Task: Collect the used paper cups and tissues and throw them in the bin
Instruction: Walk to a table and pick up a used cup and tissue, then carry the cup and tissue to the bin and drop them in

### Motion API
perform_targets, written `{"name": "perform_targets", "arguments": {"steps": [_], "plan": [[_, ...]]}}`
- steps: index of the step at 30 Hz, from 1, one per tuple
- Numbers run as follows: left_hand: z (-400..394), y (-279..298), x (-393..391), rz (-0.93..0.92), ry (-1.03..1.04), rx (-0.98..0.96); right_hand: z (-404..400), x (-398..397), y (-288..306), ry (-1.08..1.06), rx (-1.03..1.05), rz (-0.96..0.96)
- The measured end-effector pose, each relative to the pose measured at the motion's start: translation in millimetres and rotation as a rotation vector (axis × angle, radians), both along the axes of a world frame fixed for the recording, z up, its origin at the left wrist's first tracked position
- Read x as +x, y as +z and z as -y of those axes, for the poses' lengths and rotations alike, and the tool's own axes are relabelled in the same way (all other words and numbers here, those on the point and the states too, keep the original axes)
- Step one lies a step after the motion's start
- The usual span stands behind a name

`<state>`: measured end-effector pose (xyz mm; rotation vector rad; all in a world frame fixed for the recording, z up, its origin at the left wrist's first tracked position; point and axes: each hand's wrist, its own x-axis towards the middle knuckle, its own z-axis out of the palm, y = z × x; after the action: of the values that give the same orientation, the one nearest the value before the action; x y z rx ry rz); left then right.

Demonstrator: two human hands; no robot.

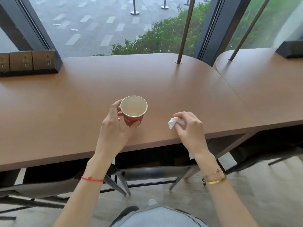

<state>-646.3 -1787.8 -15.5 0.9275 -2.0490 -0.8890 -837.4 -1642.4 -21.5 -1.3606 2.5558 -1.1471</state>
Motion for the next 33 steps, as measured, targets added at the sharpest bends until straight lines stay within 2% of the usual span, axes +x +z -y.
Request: {"name": "perform_targets", "arguments": {"steps": [9,18,25,33], "plan": [[-32.8,2.3,39.5,0.063,-0.433,-0.081,-88.4,93.1,-3.5,-0.337,0.003,0.016],[-95.9,-8.3,65.8,0.09,-0.873,-0.126,-204.2,220.3,-20.7,-0.799,0.011,0.068],[-181.1,-6.2,74.8,0.081,-1.225,-0.115,-290.5,323.6,-23.0,-1.17,-0.022,0.044],[-320.3,-6.4,114.6,0.067,-1.585,-0.088,-380.4,453.5,-26.0,-1.546,-0.09,0.041]]}}
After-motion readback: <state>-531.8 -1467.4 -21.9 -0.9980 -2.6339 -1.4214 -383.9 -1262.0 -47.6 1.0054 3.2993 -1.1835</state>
